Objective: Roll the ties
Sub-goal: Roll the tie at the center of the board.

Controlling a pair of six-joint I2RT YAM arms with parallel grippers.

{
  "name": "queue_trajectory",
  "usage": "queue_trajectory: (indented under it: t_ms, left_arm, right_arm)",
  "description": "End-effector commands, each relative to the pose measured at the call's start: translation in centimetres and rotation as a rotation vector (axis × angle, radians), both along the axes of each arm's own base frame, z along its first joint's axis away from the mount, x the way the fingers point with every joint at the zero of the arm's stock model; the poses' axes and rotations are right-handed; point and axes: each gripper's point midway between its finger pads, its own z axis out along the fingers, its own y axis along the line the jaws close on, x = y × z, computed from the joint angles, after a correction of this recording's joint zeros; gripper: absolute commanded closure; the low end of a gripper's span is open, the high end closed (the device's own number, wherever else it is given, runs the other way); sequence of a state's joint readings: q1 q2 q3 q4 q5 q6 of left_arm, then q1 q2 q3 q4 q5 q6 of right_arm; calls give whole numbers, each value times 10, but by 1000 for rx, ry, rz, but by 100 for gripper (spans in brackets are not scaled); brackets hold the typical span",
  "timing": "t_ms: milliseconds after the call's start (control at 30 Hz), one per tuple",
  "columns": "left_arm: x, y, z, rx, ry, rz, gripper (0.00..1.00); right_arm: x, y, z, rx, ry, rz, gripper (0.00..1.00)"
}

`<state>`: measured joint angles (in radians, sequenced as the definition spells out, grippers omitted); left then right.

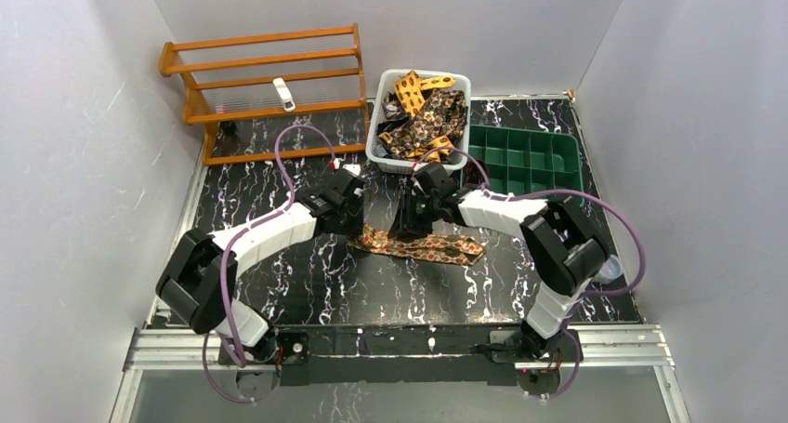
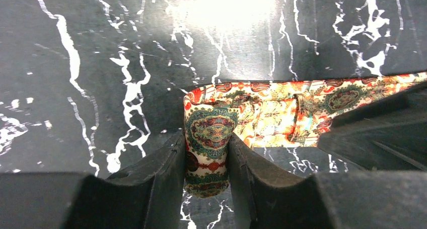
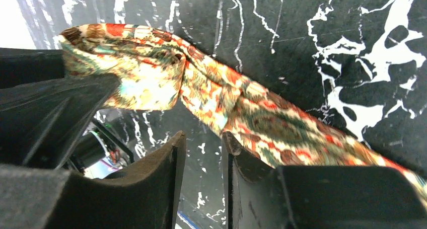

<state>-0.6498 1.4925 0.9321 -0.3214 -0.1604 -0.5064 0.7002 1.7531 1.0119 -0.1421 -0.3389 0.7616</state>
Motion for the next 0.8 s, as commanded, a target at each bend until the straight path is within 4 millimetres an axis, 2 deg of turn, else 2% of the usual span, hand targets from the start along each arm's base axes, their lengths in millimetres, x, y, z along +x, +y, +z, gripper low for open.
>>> queue_trajectory:
  t_ms: [0,200,367,600,767]
  left_arm:
    - [6,23,30,173,-123,52,68]
    - [5,24,35,317,-180,47,68]
    - [5,16,38,418,-234,29,67]
    - [3,4,30,574,-273,-3,66]
    - [1,-10,27,610,-290,-11,66]
  right_arm:
    - [12,-7,30,40,-82,-95,59]
    - [24,-39,40,56,-108,-253,57]
    - [31,-67,45,50,-146,-344,56]
    - [32,-85,44,45,-151,-400,54]
    - [29,-93,39,33,-147,-424,54]
